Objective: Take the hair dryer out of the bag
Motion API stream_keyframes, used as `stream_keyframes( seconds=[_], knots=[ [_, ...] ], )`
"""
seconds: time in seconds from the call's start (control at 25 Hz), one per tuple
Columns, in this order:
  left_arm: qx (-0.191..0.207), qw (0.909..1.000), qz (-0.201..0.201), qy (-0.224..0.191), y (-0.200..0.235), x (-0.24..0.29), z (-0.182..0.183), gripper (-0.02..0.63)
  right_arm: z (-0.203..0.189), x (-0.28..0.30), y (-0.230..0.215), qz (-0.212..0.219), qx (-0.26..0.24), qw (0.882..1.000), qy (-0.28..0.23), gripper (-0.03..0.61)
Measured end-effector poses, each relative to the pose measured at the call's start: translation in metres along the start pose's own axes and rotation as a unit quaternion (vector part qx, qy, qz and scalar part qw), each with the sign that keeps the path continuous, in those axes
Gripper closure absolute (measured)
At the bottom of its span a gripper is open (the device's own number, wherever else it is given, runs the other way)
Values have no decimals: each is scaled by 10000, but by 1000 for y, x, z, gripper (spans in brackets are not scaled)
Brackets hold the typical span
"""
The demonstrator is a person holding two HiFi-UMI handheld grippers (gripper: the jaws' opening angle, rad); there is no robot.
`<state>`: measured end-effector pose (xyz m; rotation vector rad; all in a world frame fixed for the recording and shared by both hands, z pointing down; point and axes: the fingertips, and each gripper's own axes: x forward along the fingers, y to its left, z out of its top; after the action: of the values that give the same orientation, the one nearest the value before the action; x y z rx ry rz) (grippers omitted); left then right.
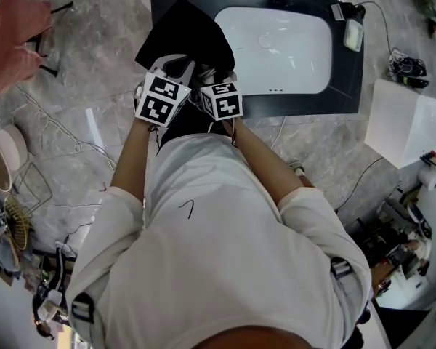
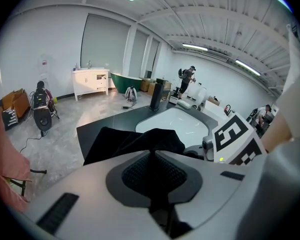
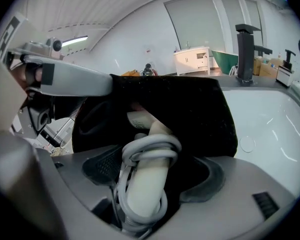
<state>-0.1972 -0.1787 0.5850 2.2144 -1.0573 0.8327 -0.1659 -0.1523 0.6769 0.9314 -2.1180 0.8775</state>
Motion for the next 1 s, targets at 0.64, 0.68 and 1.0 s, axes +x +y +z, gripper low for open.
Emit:
stream_keyframes(
  seconds=[0.64,0.68,1.0],
  knots=[
    [313,9992,-199,178,37,-33,-35,305,-2,-3,0,301,71,9995,70,272],
    [233,9991,-365,23,34,-37,-28,305,-3,-3,0,313,72,9995,77,272],
    [28,9978,-627,206,46,-37,-50,305,-5,-3,-1,367,84,9993,86,273]
  ],
)
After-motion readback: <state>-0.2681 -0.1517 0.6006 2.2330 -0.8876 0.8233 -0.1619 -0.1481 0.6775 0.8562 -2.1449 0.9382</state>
